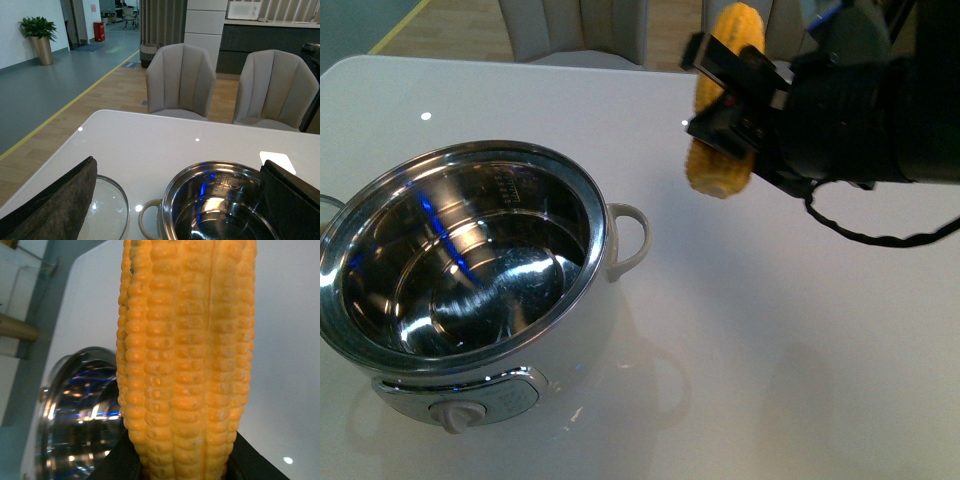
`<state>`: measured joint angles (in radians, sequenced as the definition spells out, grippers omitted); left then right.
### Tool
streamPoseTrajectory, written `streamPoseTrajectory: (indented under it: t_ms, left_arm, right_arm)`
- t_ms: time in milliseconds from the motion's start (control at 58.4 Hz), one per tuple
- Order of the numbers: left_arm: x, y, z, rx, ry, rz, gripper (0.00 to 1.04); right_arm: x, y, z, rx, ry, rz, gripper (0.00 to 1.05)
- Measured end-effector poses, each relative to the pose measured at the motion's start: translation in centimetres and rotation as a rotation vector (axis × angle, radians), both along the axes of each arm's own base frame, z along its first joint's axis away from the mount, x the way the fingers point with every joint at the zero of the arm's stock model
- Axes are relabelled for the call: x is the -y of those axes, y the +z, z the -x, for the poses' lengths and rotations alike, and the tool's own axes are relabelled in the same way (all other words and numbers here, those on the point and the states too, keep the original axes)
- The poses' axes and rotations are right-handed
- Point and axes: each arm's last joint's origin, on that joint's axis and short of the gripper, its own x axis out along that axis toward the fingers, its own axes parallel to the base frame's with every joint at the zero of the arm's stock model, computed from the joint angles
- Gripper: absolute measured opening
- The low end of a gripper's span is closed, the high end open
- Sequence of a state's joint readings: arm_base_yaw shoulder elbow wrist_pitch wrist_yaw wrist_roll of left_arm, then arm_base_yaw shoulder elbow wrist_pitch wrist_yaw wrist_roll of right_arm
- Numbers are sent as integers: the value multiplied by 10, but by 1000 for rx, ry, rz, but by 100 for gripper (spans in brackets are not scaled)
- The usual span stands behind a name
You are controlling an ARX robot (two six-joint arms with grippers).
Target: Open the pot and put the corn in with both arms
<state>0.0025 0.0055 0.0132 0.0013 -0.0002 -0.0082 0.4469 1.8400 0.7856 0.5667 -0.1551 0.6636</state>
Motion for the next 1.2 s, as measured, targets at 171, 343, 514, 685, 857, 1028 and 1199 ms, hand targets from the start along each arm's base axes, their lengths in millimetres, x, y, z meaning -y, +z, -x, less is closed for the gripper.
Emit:
streamPoseTrajectory:
  t_ms: [171,343,514,685,857,1028,1199]
  left_arm:
    - [0,0,0,0,0,0,98]
    - [0,0,0,0,0,0,98]
    - [0,0,0,0,0,0,98]
    - [0,0,0,0,0,0,98]
    - [0,0,0,0,0,0,98]
    - [0,0,0,0,0,0,98]
    - [0,0,0,0,0,0,98]
  right_arm:
    - [-27,2,-4,-10,68,-101,23]
    - [-52,2,-7,-35,126,-215,23]
    - [-73,2,-9,-77,154,-284,23]
    - [-86,3,-13,-102,154,-328,23]
    - [-101,-6,-8,-149,188,-315,23]
    - [-110,-20,0,-224,232,-260,23]
    - [-108,-29,1,-257,243,-209,23]
